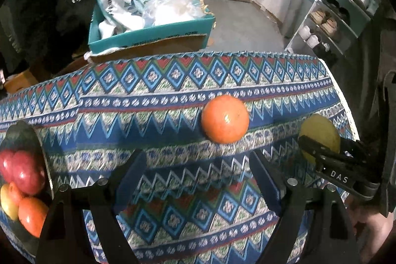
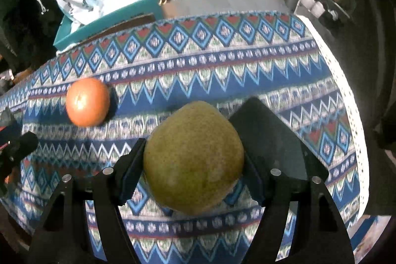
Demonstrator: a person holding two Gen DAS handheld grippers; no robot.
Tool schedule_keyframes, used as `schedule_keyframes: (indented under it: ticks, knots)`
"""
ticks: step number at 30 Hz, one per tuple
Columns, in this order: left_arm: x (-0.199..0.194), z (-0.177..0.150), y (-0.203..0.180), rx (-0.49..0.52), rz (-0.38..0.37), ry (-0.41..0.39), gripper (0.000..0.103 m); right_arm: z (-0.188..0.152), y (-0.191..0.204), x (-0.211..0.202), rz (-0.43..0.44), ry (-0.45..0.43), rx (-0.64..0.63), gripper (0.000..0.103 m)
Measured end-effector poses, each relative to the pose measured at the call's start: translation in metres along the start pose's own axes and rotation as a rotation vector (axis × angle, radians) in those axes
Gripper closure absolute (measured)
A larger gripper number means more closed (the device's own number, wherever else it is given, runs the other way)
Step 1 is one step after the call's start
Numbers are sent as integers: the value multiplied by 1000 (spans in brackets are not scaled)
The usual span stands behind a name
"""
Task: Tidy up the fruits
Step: 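Grasp the orange with the left gripper while the right gripper lifts the pear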
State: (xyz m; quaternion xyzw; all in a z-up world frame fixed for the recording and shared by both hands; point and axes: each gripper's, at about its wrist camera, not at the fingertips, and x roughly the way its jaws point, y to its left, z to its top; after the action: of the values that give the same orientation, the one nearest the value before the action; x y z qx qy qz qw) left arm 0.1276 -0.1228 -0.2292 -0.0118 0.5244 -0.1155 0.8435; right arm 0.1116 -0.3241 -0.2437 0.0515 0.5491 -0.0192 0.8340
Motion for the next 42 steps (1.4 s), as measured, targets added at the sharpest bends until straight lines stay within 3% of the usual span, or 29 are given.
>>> schedule_keyframes:
  ticks: [10,25,28,32,42]
  knots:
    - [40,20,-15,13,-28,50,17,33,-2,7,-25,-54,-13,30]
    - [84,30,-27,9,-23,103,17,36,-17,17,-33,-46,31,30]
    - [91,30,-28,3,-28,116,21,34,-18,18,-34,-43,35,30]
    - [94,29,-32,18,-72,118,38,33,-17,19,-34,-40,31,30]
    - [86,22,-32,16,-64,114,39,31,-10,13,-36,-49,13,30]
